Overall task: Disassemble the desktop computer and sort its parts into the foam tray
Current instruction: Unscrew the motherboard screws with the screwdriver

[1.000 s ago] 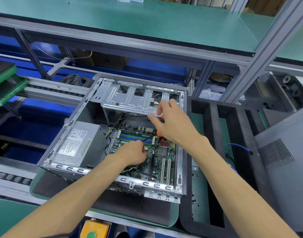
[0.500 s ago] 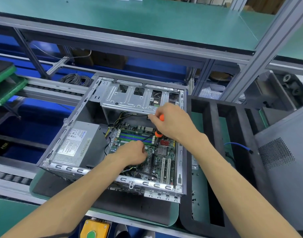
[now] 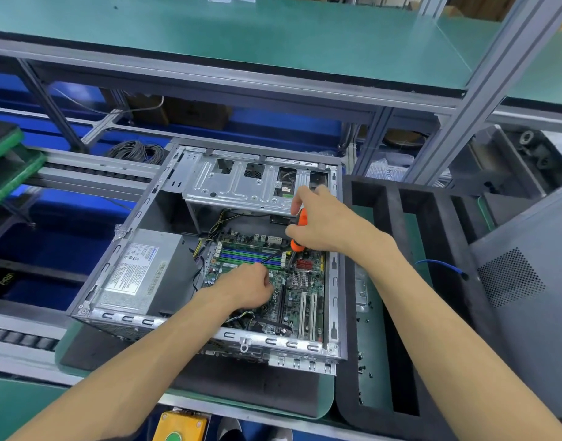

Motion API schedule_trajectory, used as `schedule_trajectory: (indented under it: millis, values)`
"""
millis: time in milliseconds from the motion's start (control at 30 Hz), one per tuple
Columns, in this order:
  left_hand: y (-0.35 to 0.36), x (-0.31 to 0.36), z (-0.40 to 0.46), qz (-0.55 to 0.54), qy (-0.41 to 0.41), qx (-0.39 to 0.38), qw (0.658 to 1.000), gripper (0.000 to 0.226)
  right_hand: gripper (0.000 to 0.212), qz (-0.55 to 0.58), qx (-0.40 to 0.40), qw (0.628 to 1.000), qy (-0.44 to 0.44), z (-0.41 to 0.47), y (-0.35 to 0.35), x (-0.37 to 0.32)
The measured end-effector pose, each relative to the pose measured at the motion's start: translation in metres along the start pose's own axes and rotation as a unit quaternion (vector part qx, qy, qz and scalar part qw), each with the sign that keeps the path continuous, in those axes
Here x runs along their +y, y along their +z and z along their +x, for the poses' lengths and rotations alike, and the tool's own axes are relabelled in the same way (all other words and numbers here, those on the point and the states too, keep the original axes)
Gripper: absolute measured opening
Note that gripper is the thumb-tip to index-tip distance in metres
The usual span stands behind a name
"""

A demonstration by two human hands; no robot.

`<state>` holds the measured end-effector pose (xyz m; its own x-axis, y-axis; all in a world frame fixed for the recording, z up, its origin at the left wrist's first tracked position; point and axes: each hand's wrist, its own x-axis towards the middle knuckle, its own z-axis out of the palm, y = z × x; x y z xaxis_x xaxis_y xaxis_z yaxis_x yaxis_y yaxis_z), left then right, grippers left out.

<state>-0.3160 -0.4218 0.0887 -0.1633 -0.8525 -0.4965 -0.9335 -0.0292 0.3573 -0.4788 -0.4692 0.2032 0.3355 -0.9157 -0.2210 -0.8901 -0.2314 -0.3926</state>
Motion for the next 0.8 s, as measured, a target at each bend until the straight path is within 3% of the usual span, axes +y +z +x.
schedule_trajectory:
  millis: [133,267,367,600,700,800]
  values:
    - [0.001,-0.001,0.001,0.004,0.002,-0.005,1.000,0.021,0.026,0.006,0.090,0.996,-0.008,0.003,0.009,0.003]
    - [0.003,-0.003,0.003,-0.005,0.004,-0.009,1.000,0.020,0.027,0.096,0.040,0.994,-0.035,0.003,0.013,0.003]
    - [0.005,-0.003,0.004,-0.003,0.005,-0.009,1.000,0.020,0.011,0.073,0.094,0.993,-0.013,0.002,0.016,0.002]
    - [0.004,0.001,0.003,-0.023,-0.009,0.011,1.000,0.019,0.043,0.205,0.109,0.972,-0.043,-0.005,0.029,-0.005]
    - [-0.001,0.006,0.004,-0.133,-0.028,0.027,0.990,0.019,0.037,0.304,0.134,0.943,-0.016,-0.009,0.035,-0.006]
    - [-0.011,0.009,0.007,-0.372,-0.095,-0.005,0.923,0.023,0.035,0.393,0.161,0.905,0.000,-0.012,0.039,-0.009]
